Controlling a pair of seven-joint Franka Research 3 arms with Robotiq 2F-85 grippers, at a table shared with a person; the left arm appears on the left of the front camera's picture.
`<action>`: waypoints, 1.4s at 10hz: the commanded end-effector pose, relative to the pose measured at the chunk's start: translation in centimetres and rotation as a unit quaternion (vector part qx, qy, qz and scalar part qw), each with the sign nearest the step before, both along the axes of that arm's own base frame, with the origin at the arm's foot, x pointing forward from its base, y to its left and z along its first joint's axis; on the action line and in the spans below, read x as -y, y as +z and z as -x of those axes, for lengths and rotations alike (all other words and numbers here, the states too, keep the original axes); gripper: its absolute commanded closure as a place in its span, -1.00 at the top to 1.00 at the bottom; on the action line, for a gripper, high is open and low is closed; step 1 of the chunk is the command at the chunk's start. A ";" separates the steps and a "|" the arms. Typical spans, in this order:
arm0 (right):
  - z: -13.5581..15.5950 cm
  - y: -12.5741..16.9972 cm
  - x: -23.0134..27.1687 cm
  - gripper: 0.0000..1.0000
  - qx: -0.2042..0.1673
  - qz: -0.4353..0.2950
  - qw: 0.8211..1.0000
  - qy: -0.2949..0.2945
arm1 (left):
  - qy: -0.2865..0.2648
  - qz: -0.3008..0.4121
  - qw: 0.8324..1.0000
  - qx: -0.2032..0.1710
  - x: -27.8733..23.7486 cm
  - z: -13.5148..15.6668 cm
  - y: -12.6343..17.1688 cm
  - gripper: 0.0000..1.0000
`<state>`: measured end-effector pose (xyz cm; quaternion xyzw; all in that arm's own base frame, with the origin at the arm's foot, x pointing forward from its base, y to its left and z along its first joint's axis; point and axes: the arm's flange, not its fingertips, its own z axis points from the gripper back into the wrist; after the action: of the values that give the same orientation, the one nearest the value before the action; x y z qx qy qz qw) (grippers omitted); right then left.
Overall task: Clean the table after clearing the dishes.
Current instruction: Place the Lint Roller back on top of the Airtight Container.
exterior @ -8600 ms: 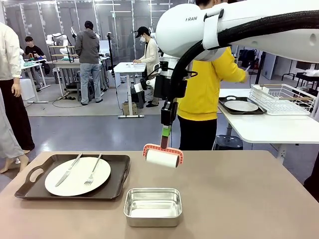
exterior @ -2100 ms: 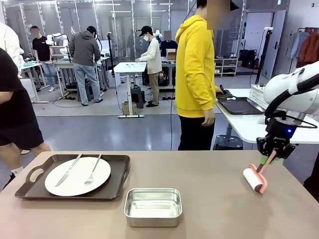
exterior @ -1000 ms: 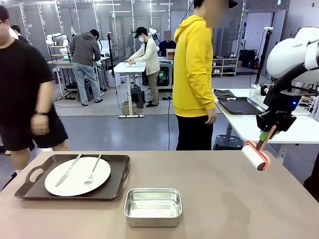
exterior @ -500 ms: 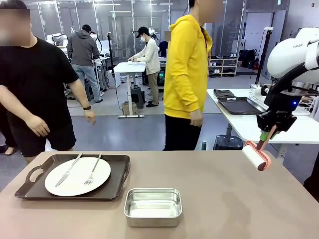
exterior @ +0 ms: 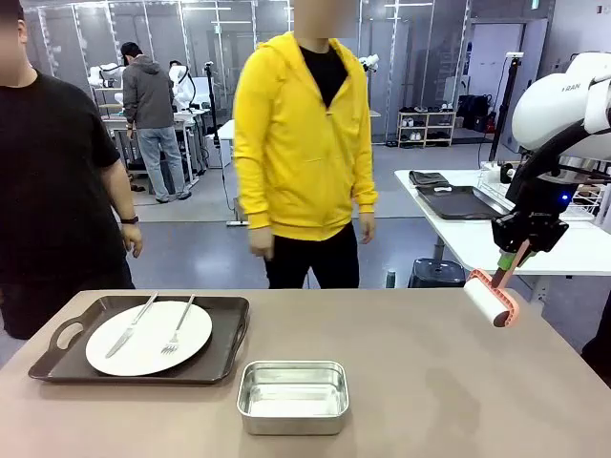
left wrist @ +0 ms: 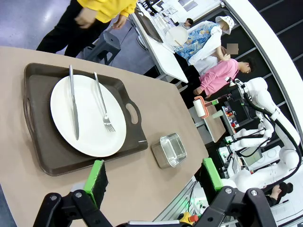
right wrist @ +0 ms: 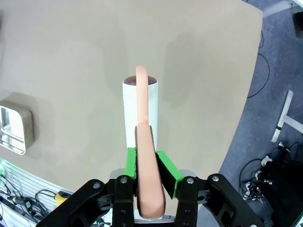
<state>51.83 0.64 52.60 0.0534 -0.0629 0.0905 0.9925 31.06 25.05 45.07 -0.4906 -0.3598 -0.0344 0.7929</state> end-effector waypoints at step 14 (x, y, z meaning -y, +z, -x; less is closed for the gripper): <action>6.5 -0.1 -37.7 -0.54 -0.023 0.051 0.763 0.643 | -0.001 0.005 1.000 0.007 -0.1 0.2 0.2 1.00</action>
<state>43.98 38.07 52.84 0.0308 0.0121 0.7014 0.7120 31.06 25.05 45.07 -0.4906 -0.3598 -0.0344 0.7929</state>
